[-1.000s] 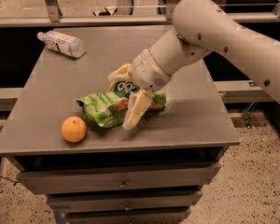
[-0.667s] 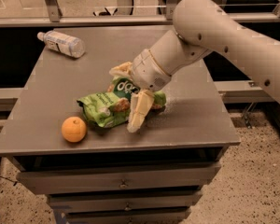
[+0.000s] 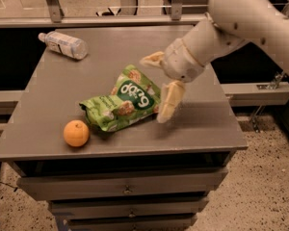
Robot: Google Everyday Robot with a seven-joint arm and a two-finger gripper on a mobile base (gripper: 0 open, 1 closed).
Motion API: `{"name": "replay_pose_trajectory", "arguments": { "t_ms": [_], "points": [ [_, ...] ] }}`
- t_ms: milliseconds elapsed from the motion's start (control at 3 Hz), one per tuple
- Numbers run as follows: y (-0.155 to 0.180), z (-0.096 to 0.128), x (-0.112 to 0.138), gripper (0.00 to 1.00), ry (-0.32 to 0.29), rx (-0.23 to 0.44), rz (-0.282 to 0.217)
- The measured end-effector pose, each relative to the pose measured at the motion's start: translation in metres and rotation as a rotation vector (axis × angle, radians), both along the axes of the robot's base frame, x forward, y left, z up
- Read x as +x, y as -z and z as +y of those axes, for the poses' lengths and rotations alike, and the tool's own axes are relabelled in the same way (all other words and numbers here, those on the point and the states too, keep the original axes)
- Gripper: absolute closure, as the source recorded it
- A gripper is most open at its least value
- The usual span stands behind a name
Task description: Move green rice chip bag near orange
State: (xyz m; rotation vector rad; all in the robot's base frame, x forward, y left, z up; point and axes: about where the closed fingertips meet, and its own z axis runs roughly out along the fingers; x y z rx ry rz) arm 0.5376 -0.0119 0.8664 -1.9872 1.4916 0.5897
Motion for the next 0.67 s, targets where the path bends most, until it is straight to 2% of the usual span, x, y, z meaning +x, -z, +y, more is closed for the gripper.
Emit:
{"name": "replay_pose_trajectory", "arguments": {
  "t_ms": [333,667],
  "points": [
    [-0.030,-0.081,0.032,0.00,0.139,-0.024,-0.055],
    [-0.066,-0.168,0.056,0.00,0.365,-0.018,-0.068]
  ]
}}
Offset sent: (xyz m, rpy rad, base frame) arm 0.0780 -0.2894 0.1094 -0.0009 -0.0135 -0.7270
